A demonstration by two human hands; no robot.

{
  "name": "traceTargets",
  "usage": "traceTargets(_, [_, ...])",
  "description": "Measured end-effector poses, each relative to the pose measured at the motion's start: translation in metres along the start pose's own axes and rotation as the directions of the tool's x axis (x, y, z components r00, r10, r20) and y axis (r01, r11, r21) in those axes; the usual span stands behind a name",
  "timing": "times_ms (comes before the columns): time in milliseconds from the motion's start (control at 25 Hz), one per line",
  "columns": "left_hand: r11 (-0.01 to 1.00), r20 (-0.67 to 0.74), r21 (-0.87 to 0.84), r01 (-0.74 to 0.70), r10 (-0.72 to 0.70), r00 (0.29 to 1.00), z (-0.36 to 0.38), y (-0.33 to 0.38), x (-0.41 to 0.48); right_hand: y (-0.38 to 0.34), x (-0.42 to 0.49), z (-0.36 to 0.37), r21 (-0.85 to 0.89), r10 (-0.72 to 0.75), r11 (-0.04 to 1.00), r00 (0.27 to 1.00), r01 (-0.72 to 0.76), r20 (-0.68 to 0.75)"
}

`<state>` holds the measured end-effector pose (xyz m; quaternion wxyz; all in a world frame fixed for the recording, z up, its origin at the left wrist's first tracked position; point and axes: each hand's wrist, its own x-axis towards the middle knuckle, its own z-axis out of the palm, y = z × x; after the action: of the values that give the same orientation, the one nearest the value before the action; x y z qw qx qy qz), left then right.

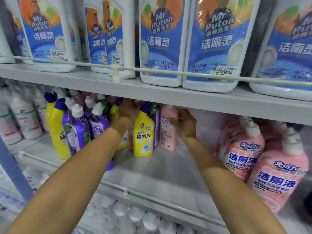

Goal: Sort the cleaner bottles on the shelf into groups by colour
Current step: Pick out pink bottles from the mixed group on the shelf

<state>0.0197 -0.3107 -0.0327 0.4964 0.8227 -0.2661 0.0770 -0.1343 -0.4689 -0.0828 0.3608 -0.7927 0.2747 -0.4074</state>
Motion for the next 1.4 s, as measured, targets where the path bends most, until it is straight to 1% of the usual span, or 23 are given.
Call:
traceTargets(200, [1.0,-0.127,-0.01,0.0,-0.001,0.992,-0.008,0.001,-0.012,-0.005,-0.027,-0.024,-0.054,0.047,0.997,0.999,-0.047,-0.004])
traceTargets(320, [0.997,-0.186,0.078,0.021,-0.006,0.982,-0.022,-0.006,-0.019,-0.007,-0.047,-0.03,0.001,0.036,0.999,0.999,-0.036,0.017])
traceTargets(440, [0.984,-0.183,0.174,-0.023,0.056,0.982,-0.034,-0.006,-0.032,-0.015,-0.063,-0.023,-0.006,-0.01,1.0,1.0,0.01,0.013])
traceTargets(520, [0.971,-0.183,0.237,-0.016,0.061,0.981,-0.041,0.001,-0.043,-0.018,-0.068,-0.016,-0.045,-0.055,0.997,0.998,0.056,0.015])
traceTargets(600, [0.968,-0.143,0.248,-0.02,0.057,0.988,-0.046,0.004,-0.053,-0.019,-0.069,-0.013,-0.056,-0.065,0.996,0.998,0.067,0.024])
traceTargets(680, [0.983,-0.082,0.181,-0.041,0.057,0.995,-0.052,0.005,-0.064,-0.017,-0.069,-0.013,-0.054,-0.055,0.997,0.998,0.056,0.029])
traceTargets(800, [0.991,0.039,-0.058,-0.124,0.127,0.991,-0.059,0.0,-0.088,-0.012,-0.076,-0.013,0.053,-0.022,0.998,0.995,0.017,0.095])
traceTargets(880, [0.976,0.149,-0.168,-0.138,0.164,0.975,-0.058,-0.009,-0.105,-0.01,-0.086,-0.011,0.08,-0.014,0.997,0.995,0.006,0.101])
traceTargets(920, [0.975,0.173,-0.178,-0.131,0.162,0.971,-0.056,-0.017,-0.113,-0.009,-0.089,-0.011,0.086,-0.021,0.996,0.996,0.013,0.09])
traceTargets(1000, [0.976,0.155,-0.173,-0.136,0.163,0.974,-0.053,-0.031,-0.122,-0.012,-0.094,-0.014,0.084,-0.019,0.996,0.997,0.012,0.075])
traceTargets(1040, [0.969,0.16,-0.203,-0.138,0.172,0.972,-0.053,-0.036,-0.124,-0.015,-0.097,-0.018,0.077,0.004,0.997,0.997,-0.009,0.072])
traceTargets(1120, [0.948,0.233,-0.293,-0.127,0.2,0.952,-0.056,-0.043,-0.125,-0.02,-0.108,-0.03,0.045,0.073,0.996,0.996,-0.075,0.055])
traceTargets(1200, [0.928,0.316,-0.354,-0.115,0.234,0.92,-0.057,-0.042,-0.13,-0.026,-0.129,-0.042,-0.001,0.107,0.994,0.994,-0.107,0.0])
traceTargets(1320, [0.896,0.369,-0.436,-0.08,0.259,0.893,-0.047,-0.039,-0.139,-0.032,-0.159,-0.045,-0.12,0.046,0.99,0.979,-0.07,-0.197])
traceTargets(1360, [0.893,0.376,-0.443,-0.075,0.261,0.889,-0.042,-0.04,-0.14,-0.033,-0.164,-0.045,-0.147,0.032,0.987,0.973,-0.067,-0.23])
traceTargets(1400, [0.894,0.388,-0.442,-0.075,0.266,0.882,-0.038,-0.043,-0.142,-0.032,-0.166,-0.045,-0.154,0.041,0.985,0.974,-0.077,-0.222])
